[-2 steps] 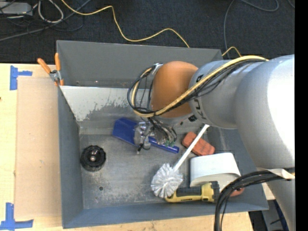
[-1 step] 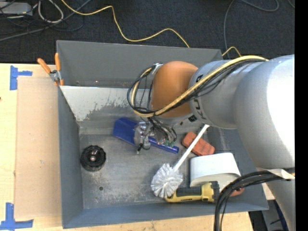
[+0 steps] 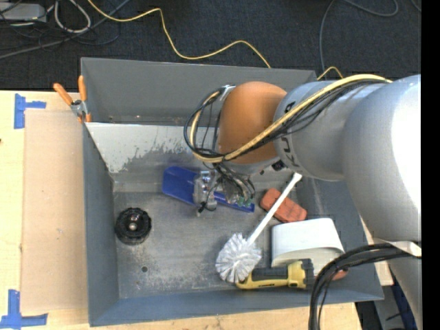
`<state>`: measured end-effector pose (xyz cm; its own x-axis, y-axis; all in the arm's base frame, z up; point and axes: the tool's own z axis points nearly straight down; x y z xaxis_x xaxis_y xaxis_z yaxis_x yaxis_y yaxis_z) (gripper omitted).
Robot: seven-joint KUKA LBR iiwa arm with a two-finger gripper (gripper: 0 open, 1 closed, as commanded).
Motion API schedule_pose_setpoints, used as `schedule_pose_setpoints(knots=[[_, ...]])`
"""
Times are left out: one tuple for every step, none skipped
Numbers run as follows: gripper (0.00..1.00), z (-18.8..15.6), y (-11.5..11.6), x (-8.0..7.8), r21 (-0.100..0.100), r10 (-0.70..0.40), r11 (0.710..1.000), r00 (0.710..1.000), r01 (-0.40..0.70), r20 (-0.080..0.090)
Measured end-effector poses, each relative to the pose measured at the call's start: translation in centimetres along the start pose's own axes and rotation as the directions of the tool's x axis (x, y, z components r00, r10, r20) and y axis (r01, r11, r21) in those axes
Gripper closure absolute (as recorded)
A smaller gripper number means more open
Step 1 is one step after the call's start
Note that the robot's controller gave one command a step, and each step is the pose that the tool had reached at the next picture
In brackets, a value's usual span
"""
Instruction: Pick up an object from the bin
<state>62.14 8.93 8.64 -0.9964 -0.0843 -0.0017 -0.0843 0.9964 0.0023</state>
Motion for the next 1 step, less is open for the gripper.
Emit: schedule_pose_setpoints(knots=[[1.0,-1.12,0.01,-0.08,0.0,0.0,1.0,1.0,0.0,0.003]])
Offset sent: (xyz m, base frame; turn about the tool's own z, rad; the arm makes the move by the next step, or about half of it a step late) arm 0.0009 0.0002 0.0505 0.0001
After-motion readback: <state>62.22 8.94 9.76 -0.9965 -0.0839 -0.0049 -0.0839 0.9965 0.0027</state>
